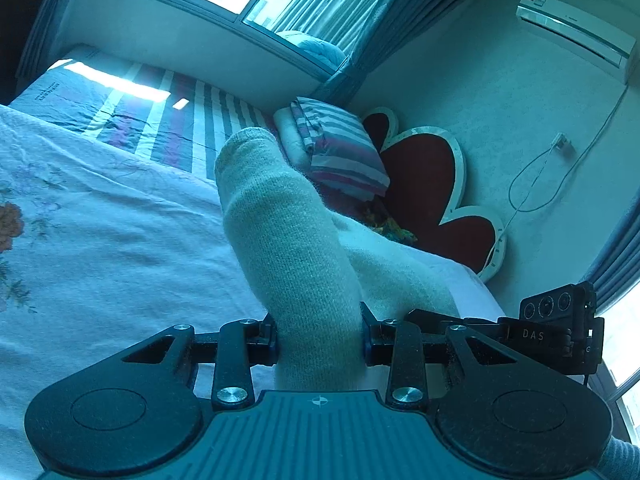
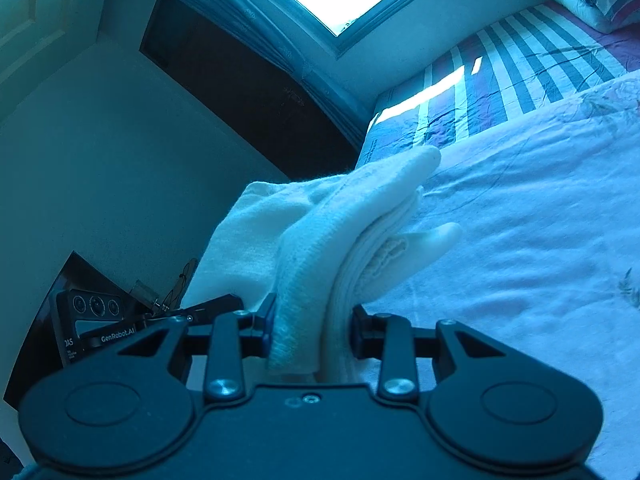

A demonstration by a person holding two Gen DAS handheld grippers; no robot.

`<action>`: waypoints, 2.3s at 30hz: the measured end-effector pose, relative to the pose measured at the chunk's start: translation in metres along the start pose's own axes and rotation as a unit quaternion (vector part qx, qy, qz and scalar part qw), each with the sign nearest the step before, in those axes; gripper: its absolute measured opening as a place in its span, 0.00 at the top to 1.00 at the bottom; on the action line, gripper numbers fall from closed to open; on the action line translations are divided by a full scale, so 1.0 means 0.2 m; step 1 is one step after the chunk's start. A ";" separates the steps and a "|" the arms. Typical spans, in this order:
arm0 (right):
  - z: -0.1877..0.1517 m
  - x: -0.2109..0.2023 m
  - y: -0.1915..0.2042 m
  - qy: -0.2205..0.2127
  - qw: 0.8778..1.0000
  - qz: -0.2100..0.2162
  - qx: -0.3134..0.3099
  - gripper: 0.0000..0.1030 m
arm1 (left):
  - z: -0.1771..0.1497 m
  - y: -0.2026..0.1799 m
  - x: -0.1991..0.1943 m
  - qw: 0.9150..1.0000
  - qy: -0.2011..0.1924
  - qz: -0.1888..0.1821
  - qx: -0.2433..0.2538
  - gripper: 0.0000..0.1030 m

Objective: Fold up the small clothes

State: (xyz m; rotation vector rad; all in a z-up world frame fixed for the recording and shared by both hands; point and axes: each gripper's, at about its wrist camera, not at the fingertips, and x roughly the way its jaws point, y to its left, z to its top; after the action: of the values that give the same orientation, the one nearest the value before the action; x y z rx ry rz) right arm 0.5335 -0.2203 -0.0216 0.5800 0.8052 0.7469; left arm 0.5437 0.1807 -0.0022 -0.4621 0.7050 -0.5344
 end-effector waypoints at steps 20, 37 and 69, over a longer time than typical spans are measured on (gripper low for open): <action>-0.17 0.44 0.00 0.036 0.998 -0.023 0.037 0.67 | -0.16 0.58 0.07 0.999 0.022 -0.005 -0.047 0.66; -0.24 0.50 -0.14 0.062 0.992 -0.046 0.100 0.52 | -0.29 0.87 0.10 0.987 0.075 -0.013 -0.143 0.52; -0.26 0.26 0.18 -0.010 0.988 -0.151 -0.043 0.83 | -0.33 0.54 -0.01 0.990 -0.002 0.141 0.014 0.29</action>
State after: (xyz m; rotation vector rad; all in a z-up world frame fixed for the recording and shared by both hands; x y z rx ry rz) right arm 0.5033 -0.1481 -0.0471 0.3757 0.8159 0.4940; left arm 0.5273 0.2507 -0.1067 -0.3301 0.7437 -0.2763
